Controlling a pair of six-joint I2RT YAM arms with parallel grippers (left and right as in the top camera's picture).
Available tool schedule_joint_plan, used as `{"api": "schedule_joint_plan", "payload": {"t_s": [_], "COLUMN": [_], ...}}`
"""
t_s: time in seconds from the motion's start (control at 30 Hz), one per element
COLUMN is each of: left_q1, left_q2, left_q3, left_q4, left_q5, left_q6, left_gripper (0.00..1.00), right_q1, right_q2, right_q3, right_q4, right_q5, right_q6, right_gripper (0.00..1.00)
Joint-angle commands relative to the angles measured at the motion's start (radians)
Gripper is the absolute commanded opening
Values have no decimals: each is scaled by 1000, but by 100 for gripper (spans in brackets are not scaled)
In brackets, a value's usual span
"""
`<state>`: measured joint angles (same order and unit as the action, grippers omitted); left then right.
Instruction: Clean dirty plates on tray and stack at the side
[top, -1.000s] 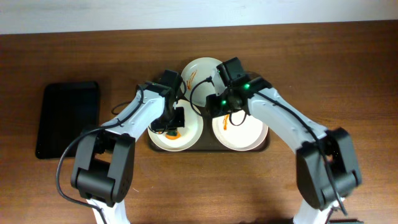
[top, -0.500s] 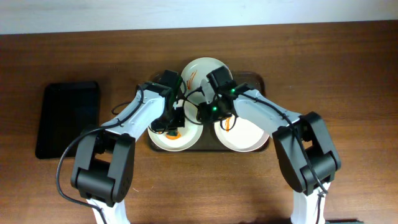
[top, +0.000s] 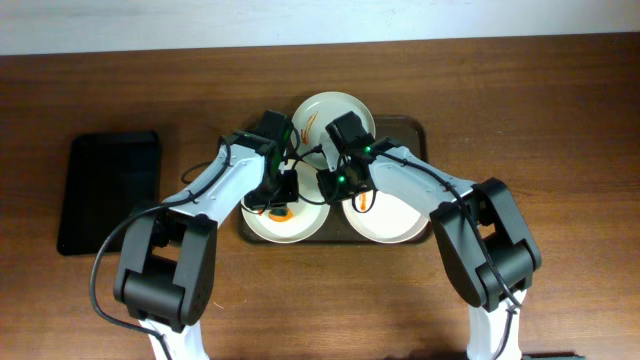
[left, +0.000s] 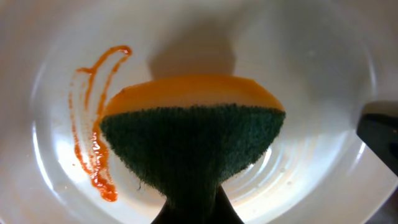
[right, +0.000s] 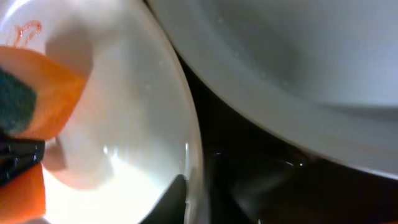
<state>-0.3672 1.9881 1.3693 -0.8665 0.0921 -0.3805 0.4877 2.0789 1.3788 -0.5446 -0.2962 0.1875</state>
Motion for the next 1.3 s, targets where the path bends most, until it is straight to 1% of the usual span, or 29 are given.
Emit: {"api": "schedule_joint_plan", "payload": {"t_s": [0.0, 0.03, 0.07, 0.1, 0.13, 0.17, 0.2, 0.27, 0.33, 0.37, 0.4, 0.43, 0.47, 0.57, 0.6, 0.7, 0.77, 0.83, 0.87, 0.9, 0.93, 1.0, 1.03, 1.07, 1.1, 1.17, 1.2, 1.27], "left_q1": [1, 1, -1, -3, -3, -3, -3, -3, -3, -3, -3, -3, -3, -3, -3, 0, 0, 0, 0, 0, 0, 0, 0, 0, -1, 3, 4, 3], "left_q2": [-13, -13, -13, -13, -13, -13, -14, -14, -14, -14, -14, -14, -14, -13, -6, -2, -2, -2, -2, -2, -3, -3, -10, -34, -77, -186, -209, -195], "left_q3": [2, 2, 2, 2, 2, 2, 2, 4, 4, 4, 4, 4, 4, 4, 3, -61, -98, -126, -126, -126, -125, -111, -68, -14, 21, 29, 29, 13], "left_q4": [39, 42, 39, 38, 39, 39, 39, 39, 38, 39, 39, 40, 40, 45, 48, 100, 95, 74, 58, 57, 39, 13, -28, -56, -63, -27, -17, -16], "left_q5": [89, 96, 95, 95, 92, 83, 62, 61, 60, 42, 14, 8, 8, 8, 6, -98, -174, -296, -381, -456, -581, -666, -676, -667, -617, -450, -341, -156], "left_q6": [19, 19, 19, 19, 19, 20, 20, 20, 20, 20, 20, 20, 19, 18, 0, 0, 0, 0, 0, -9, -94, -105, -105, -105, -105, -103, -92, -89], "left_gripper": [0, 0, 2, 24, 63, 68, 68, 63, 50, 38, 32, 18, 0, 0, 0, 0, 0, 0, 0, 0, 0, 0, 0, 0, 0, 0, 0, 0], "right_q1": [5, 5, 5, 5, 5, 3, 3, 3, 3, 3, 3, 3, 3, 3, 3, 3, 3, 3, 3, 3, 3, 3, 3, 3, 3, 3, 3, 3], "right_q2": [23, 23, 23, 23, 23, 23, 23, 23, 23, 23, 23, 23, 23, 23, 23, 23, 23, 23, 23, 23, 23, 20, 20, 20, 20, 19, 19, 19], "right_q3": [-2, -2, -2, -2, -2, -2, -2, -2, -2, -2, -2, -2, -2, -2, -2, -2, -2, -1, -1, -1, 2, 2, 3, 8, 17, 43, 55, 63], "right_q4": [-2, -2, -2, -2, -4, -5, -5, -5, -5, -5, -5, -5, -5, -5, -8, -20, -24, -30, -36, -39, -44, -44, -45, -53, -66, -92, -95, -95], "right_q5": [20, 20, 20, 20, 20, 20, 20, 20, 20, 20, 20, 19, 20, 16, 16, 16, 16, 16, 16, 16, 17, 17, 16, 16, 16, 3, -24, -32], "right_q6": [5, 5, 5, 5, 5, 5, 5, 5, 5, 5, 5, 5, 5, 6, 6, 6, 6, 6, 6, 6, 6, 13, 13, 13, 13, 13, 13, 13], "right_gripper": [9, 9, 9, 8, 9, 9, 9, 9, 8, 8, 9, 9, 8, 9, 9, 9, 8, 7, 4, 4, 4, 4, 4, 4, 4, 4, 4, 4]}}
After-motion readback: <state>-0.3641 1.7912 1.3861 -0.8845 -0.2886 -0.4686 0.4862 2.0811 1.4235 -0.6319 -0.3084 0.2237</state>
